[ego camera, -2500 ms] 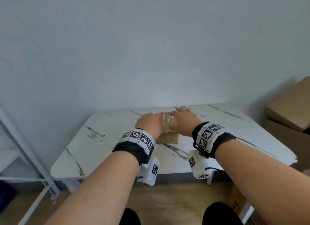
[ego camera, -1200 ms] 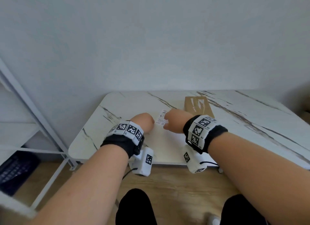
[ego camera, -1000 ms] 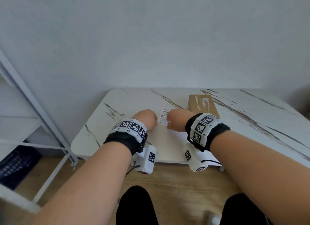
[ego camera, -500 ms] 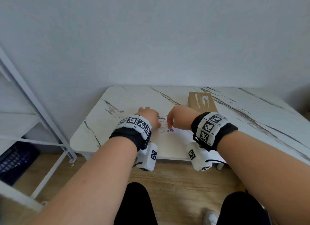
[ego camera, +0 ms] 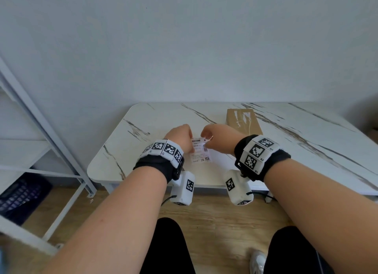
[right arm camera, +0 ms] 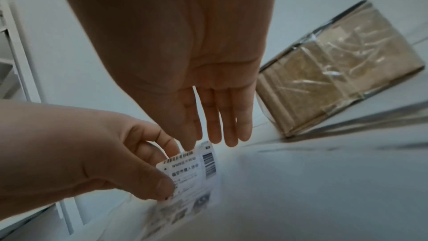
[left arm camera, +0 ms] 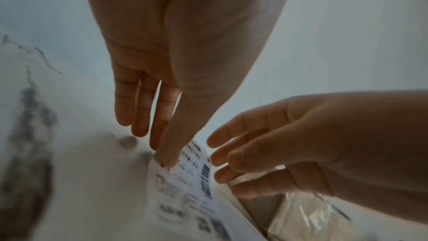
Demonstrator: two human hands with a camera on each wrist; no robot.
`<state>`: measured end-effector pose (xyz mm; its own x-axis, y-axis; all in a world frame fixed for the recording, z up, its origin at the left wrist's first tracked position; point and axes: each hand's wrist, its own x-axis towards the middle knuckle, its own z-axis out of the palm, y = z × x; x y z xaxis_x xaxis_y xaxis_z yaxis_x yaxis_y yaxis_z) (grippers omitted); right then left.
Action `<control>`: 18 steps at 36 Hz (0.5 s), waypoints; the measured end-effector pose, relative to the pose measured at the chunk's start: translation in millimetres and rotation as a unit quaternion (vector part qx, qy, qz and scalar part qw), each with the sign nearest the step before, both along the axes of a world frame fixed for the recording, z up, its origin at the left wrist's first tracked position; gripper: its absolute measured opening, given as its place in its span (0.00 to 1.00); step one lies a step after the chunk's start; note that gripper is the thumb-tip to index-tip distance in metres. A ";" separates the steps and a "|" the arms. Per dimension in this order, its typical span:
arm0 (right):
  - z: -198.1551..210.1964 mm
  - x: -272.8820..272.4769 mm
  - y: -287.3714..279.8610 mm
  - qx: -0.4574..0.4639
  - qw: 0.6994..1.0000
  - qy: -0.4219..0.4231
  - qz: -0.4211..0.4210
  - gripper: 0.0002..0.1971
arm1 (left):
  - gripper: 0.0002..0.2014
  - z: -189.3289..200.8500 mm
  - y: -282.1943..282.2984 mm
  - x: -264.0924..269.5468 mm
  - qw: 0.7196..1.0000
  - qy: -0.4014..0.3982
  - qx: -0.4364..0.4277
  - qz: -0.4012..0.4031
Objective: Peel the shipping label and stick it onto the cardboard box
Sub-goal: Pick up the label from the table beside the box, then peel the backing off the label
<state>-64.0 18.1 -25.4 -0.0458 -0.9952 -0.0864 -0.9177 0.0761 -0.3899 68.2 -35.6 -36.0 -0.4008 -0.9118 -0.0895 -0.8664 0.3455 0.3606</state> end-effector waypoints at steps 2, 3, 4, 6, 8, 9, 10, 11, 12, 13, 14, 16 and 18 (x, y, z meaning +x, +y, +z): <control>0.9 -2.1 2.9 -0.010 1.000 -0.027 -0.011 0.19 | 0.20 1.9 1.1 0.5 0.999 0.049 0.014 0.014; 1.9 -2.9 5.2 -0.018 0.999 -0.042 -0.015 0.20 | 0.20 3.9 1.2 0.6 0.996 0.084 0.029 0.022; 3.1 -3.6 7.8 -0.030 0.998 -0.054 -0.019 0.22 | 0.21 7.0 1.6 0.8 0.991 0.125 0.048 0.029; 5.3 -6.4 13.0 -0.063 0.994 -0.086 -0.032 0.26 | 0.22 14.8 2.4 2.0 0.974 0.209 0.077 0.038; 7.9 -10.2 18.6 -0.096 0.984 -0.136 -0.057 0.29 | 0.23 23.8 3.4 4.1 0.954 0.282 0.093 0.042; 9.0 -12.4 21.1 -0.110 0.978 -0.163 -0.069 0.29 | 0.23 28.1 4.4 4.9 0.943 0.316 0.098 0.041; 9.7 -14.8 23.5 -0.123 0.972 -0.185 -0.077 0.28 | 0.22 32.3 6.0 5.3 0.932 0.347 0.098 0.041; 10.3 -17.4 25.4 -0.133 0.966 -0.203 -0.085 0.26 | 0.21 36.6 8.1 5.2 0.922 0.374 0.095 0.041; 10.8 -19.8 28.0 -0.142 0.960 -0.222 -0.091 0.24 | 0.20 40.0 10.4 4.7 0.912 0.398 0.090 0.041; 11.2 -22.0 30.5 -0.151 0.954 -0.242 -0.096 0.21 | 0.19 43.0 12.8 3.7 0.903 0.419 0.084 0.042; 11.5 -23.9 33.2 -0.162 0.946 -0.264 -0.100 0.18 | 0.18 45.4 15.1 2.5 0.896 0.436 0.077 0.043; 13.1 -27.1 39.2 -0.181 0.932 -0.298 -0.102 0.13 | 0.15 48.1 19.0 -1.1 0.885 0.458 0.065 0.043; 14.5 -29.7 44.2 -0.192 0.922 -0.321 -0.101 0.11 | 0.13 48.7 22.7 -5.8 0.880 0.470 0.062 0.040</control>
